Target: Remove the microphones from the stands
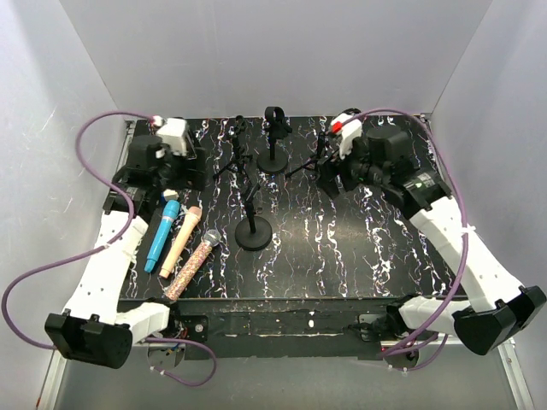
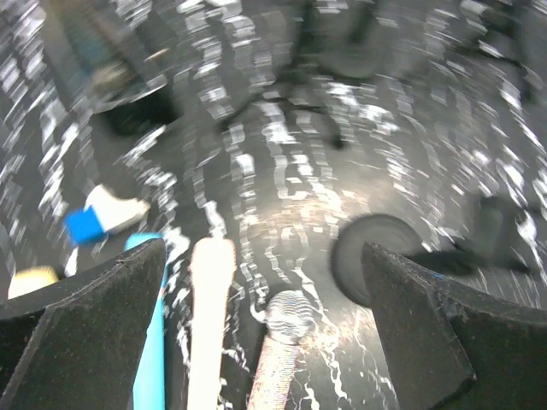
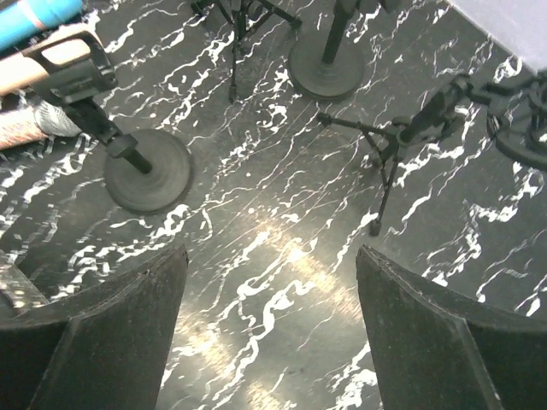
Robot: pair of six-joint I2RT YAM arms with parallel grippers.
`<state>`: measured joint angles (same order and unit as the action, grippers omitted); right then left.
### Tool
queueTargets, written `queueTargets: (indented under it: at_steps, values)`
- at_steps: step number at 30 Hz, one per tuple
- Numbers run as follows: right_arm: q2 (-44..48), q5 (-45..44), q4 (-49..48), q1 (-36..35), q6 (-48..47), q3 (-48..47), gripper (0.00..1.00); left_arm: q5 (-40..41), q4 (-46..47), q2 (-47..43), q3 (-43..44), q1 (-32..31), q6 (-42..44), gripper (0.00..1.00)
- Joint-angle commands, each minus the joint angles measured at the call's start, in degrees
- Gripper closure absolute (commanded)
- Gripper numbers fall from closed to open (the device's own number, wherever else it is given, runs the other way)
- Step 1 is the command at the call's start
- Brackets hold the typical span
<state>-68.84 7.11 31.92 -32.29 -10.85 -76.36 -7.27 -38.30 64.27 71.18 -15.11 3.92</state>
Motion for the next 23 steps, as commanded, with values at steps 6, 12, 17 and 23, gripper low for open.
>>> queueTargets:
  at_steps: [6,12,17,23]
  values:
    - [-8.75,-9.26,17.63,10.76,25.51,-20.73,0.13,9.73,2.71,3.04,0.62,9.84,-14.83,0.02]
    - [-12.71,-17.91,21.50,11.55,19.48,-37.26,0.11,3.58,2.54,11.65,12.82,11.51,-4.91,0.02]
    - [-13.34,-24.43,23.36,11.46,16.30,-38.97,0.10,2.79,1.30,13.87,15.75,13.27,-1.89,0.02]
    - [-10.09,-21.88,19.06,11.55,20.78,-30.35,0.12,0.42,1.56,11.41,11.80,15.02,-8.22,0.02]
